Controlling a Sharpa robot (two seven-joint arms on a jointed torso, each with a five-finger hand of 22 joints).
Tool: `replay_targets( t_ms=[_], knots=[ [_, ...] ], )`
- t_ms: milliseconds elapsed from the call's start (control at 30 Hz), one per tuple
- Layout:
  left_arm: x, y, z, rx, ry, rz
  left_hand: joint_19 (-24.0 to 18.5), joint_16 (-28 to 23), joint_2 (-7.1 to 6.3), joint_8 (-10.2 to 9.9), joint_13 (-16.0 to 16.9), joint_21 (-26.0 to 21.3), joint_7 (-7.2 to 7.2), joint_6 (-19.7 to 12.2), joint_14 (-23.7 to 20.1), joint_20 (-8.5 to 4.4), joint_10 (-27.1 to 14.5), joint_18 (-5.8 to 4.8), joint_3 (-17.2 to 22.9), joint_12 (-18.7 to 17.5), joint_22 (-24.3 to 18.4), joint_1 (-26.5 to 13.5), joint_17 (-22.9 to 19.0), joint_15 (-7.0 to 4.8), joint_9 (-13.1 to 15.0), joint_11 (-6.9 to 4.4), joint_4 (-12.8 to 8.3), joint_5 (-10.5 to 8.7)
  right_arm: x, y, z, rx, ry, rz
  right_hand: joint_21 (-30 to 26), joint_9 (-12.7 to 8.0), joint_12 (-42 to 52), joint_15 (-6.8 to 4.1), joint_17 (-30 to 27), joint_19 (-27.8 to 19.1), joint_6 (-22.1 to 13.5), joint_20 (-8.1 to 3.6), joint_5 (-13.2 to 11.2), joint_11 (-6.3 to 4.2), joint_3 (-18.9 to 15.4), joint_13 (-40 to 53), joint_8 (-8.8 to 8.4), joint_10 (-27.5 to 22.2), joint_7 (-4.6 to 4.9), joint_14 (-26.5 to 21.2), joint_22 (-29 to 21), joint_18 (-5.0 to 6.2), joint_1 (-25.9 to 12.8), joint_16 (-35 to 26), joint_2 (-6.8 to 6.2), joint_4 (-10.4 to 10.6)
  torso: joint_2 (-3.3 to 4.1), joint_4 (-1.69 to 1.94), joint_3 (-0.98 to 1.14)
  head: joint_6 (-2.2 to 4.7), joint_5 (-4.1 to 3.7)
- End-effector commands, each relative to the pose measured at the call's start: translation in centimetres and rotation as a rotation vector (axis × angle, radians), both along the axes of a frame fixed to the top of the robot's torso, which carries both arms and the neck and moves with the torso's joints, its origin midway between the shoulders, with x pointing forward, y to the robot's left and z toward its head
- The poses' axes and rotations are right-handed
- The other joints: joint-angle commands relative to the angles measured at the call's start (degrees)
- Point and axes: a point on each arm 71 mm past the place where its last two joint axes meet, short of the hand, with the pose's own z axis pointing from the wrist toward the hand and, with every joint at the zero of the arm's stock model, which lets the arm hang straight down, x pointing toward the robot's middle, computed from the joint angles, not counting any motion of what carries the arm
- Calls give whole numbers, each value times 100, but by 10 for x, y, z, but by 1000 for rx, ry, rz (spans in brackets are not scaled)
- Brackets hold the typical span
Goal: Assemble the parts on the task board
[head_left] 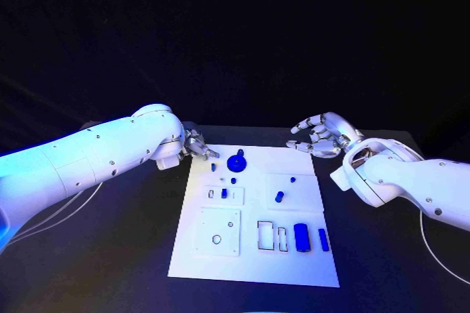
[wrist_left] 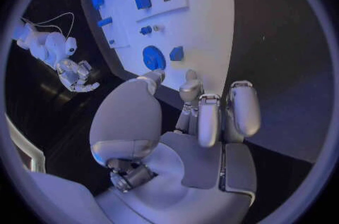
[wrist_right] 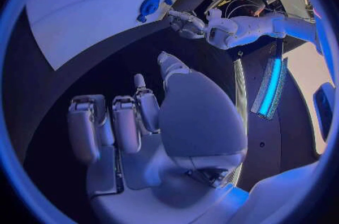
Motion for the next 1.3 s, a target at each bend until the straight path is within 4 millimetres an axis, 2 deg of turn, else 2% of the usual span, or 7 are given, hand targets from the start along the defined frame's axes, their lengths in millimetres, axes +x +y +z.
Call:
replay_targets(
  t_ms=[33,233,700,1300],
  knots=[
    [-1,-3,-3,5,25,-24,-20,-22,24,-24,1,-35,12,-4,460,38,-47,37,-43,-4,0,-23,1109,39,-7,-4,0,-21,-1,2,1,-1,-10,16,-33,-6,-31,-41,641,386,15,-20,-23,-7,14,394,32,-26,-15,387,1303,12,-39,-25,0,9,-8,-5,4,-10,2],
    [-1,-5,-7,3,41,-29,-12,-13,53,-13,26,-29,2,48,464,44,-35,35,-64,22,14,-38,1123,38,-17,-10,-4,-23,0,2,1,-1,-10,17,-33,-6,-31,-41,641,386,15,-20,-23,-7,14,394,32,-26,-15,387,1303,12,-39,-25,0,9,-12,-2,13,-8,7],
    [-5,-8,-11,19,78,-55,6,13,112,42,43,-14,-36,184,478,42,-25,31,-82,59,48,104,1167,15,-34,-42,-23,-8,0,3,0,-2,-9,19,-34,-8,-29,-41,645,385,15,-21,-18,-8,18,396,36,-24,-16,388,1302,12,-37,-24,5,6,-11,-4,13,-3,23],
    [-5,-11,-12,-14,79,-43,49,43,337,164,81,19,-111,293,497,4,36,18,46,122,115,534,1217,-44,9,-110,-42,1,1,4,0,-3,-6,19,-36,-10,-23,-42,641,384,15,-21,-12,-9,25,401,40,-18,-17,388,1301,13,-33,-26,13,2,-7,-2,12,-8,14]
  ],
)
